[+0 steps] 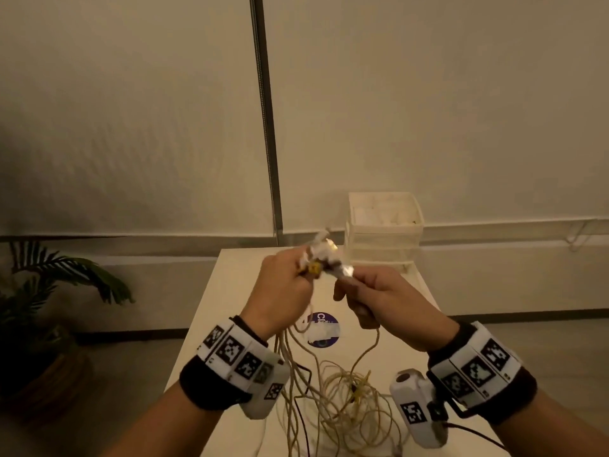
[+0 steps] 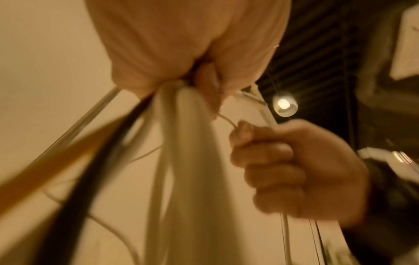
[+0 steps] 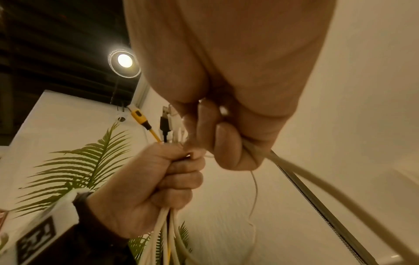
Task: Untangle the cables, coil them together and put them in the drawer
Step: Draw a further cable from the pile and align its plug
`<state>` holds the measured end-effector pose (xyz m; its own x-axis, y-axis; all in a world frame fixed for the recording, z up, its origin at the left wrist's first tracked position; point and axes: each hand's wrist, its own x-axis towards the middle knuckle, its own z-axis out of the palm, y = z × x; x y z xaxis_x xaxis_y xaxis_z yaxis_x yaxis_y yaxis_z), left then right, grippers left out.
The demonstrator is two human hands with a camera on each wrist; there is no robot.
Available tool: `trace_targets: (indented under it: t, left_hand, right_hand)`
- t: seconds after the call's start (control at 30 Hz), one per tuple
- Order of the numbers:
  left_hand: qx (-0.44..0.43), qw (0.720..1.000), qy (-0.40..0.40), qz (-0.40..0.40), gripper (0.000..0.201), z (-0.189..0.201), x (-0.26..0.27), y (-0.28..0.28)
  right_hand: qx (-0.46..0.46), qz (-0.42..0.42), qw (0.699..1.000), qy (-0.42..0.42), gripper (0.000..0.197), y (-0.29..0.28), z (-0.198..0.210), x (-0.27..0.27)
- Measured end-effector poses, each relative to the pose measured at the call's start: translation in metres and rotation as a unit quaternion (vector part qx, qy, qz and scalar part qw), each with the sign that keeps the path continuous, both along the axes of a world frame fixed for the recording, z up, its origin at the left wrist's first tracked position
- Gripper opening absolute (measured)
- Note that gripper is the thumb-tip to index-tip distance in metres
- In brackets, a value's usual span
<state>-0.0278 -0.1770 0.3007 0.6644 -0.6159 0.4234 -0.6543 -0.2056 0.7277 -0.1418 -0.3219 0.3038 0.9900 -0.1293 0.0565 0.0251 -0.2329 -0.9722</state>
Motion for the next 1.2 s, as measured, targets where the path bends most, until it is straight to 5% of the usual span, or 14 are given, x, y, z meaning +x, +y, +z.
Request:
trace_targets:
  t: [0.13,0.27,0.4,0.5,0.6,0.83,0.93,1.2]
  left_hand:
    - [-0.168,0.959,0.193,0.121,0.032,0.016,0.035,0.018]
    - [-0.143,0.962,0.067,0.224,0.025,0.036,0.042,0.042]
    - [-0.026,0.994,-0.068,0.075,0.046,0.027,-0.008,0.017]
    - [0.051,0.996,-0.074,-0.024,0.036,0.005,-0.027,-0.005]
    - [0.044,0.998,-0.050,-0.015,0.021,-0.004,-0.027,-0.010]
    - [-0.054,0.992,0.002,0.115,0.030,0.007,-0.004,0.005]
    - [-0.021,0.996,-0.038,0.077,0.025,0.009,-0.014,0.008]
    - [-0.070,0.997,0.025,-0.031,0.034,0.008,-0.018,0.048]
  right_hand:
    - [0.028,0.005,1.000,0.007,0.033,-0.012,-0.013,-0.009]
    - [0.004,-0.030,0.999,0.045,0.032,-0.023,-0.027,-0.017]
    - [-0.046,-0.055,0.997,0.035,0.032,-0.018,-0.014,-0.007]
    - [-0.018,-0.039,0.999,0.009,0.030,-0.009,0.001,0.002]
    - [0.021,-0.016,1.000,0.017,0.032,-0.006,0.005,0.002]
    - [0.079,0.023,0.997,-0.009,0.030,-0.009,-0.016,-0.020]
    - [0.101,0.024,0.995,-0.011,0.030,-0.003,-0.026,-0.033]
    - [0.124,0.027,0.988,0.085,0.030,-0.001,-0.044,-0.117]
